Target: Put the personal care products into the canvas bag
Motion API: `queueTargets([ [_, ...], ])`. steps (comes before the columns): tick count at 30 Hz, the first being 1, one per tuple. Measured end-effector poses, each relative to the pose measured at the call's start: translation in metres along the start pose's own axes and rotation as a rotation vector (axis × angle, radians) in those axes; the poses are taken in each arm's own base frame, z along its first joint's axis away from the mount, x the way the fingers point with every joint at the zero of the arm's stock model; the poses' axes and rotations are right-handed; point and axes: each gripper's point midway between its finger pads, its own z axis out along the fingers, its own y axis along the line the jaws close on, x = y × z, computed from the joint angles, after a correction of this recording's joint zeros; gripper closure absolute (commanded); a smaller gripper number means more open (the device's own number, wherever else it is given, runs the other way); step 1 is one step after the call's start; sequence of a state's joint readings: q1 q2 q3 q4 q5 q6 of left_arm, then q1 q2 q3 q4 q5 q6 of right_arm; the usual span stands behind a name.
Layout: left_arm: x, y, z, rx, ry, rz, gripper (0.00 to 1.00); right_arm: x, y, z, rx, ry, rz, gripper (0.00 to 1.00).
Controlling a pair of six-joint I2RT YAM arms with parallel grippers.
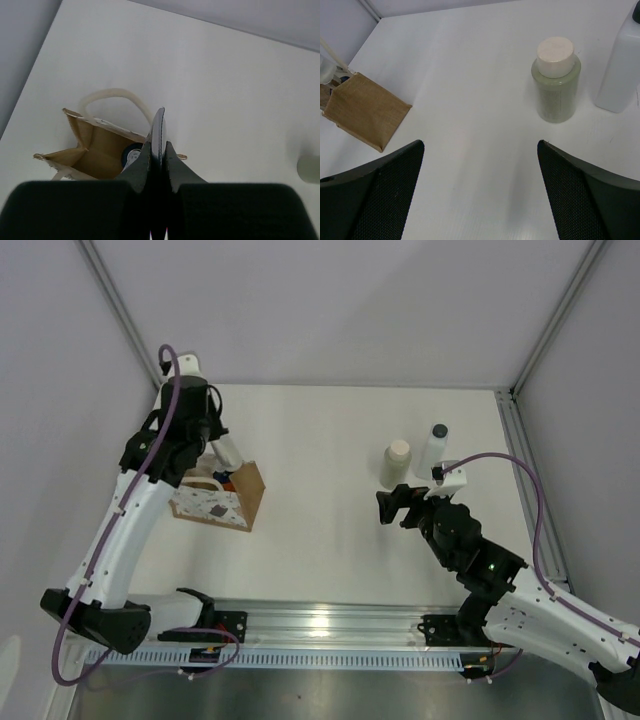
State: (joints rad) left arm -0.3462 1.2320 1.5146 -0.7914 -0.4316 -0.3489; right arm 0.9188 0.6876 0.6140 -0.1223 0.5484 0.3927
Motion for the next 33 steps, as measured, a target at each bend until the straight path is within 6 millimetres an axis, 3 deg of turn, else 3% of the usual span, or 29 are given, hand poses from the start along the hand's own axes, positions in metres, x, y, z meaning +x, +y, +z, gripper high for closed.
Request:
queueTargets([
  [10, -0.021, 0.047, -0.011, -0.097, -0.037, -0.067, 1.0, 0.0, 0.0, 0.0, -0.002, 0.001, 0.0, 0.0],
  [19, -0.034, 0.047, -0.021, -0.067, -0.062, -0.087, 1.0, -0.002, 0.002, -0.001, -0.009, -0.003, 0.004, 0.01],
  [27, -0.029, 0.079, -0.012, -0.184, -0.053, -0.118, 1.0, -0.005, 0.002, -0.003, -0.015, -0.008, 0.009, 0.01],
  [33, -0.003, 0.093, 0.011, -0.249, 0.001, -0.115, 1.0, -0.005, 0.001, -0.005, -0.017, -0.006, 0.009, 0.0],
])
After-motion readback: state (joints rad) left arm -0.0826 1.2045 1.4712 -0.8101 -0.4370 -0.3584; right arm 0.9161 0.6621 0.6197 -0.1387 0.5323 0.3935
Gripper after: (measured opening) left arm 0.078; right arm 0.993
